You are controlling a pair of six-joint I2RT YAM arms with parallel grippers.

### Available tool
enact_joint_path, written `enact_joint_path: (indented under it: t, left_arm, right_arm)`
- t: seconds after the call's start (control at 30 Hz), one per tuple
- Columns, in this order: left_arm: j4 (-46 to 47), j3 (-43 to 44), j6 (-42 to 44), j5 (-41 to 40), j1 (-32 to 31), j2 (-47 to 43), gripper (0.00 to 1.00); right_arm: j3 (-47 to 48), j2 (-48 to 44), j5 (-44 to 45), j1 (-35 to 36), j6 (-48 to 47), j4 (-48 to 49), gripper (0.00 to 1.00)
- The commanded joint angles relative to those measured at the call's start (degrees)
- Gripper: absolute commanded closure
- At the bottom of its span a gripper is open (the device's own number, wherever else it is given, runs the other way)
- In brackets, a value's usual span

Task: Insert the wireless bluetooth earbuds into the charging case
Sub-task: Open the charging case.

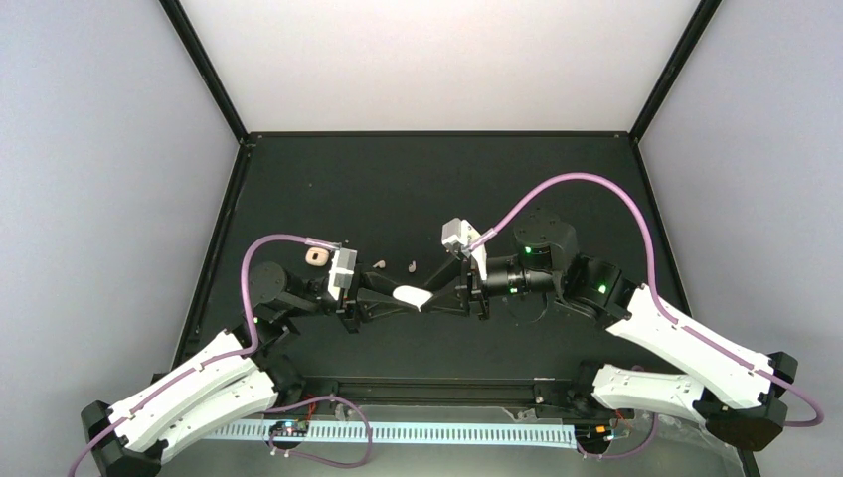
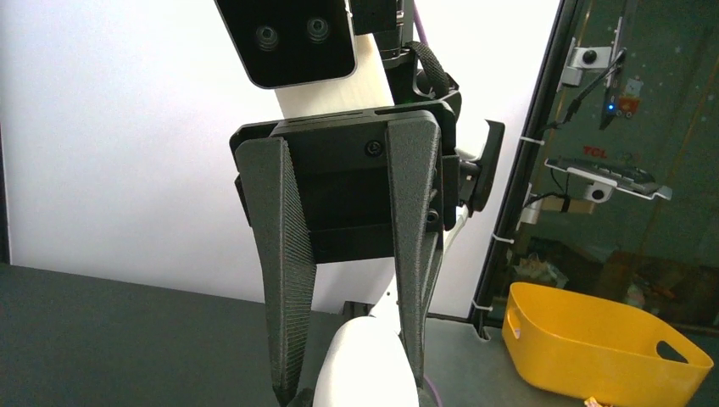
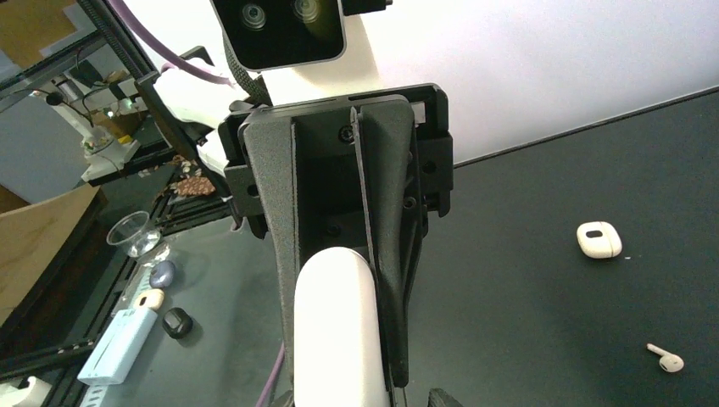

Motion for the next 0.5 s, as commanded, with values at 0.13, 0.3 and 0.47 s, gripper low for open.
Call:
enact_joint_path:
  t: [0.13, 0.3, 0.47]
  left_arm:
    - [2.97, 1.83, -0.49, 0.55, -0.09, -0.84, 0.98]
    - [3.24, 1.92, -0.83, 0.42, -0.13, -0.62, 0.93]
    - [3.13, 1.83, -1.06, -0.12, -0.09, -0.55, 0.78]
  right_arm:
    - [-1.09, -0.25, -2.09, -0.25, 2.00, 2.78, 0.69]
    - [-1.40, -0.31, -2.61, -0.26, 2.53, 3.90, 0.79]
    - [-2.05, -1.00, -2.45, -0.24, 2.92, 5.25, 0.84]
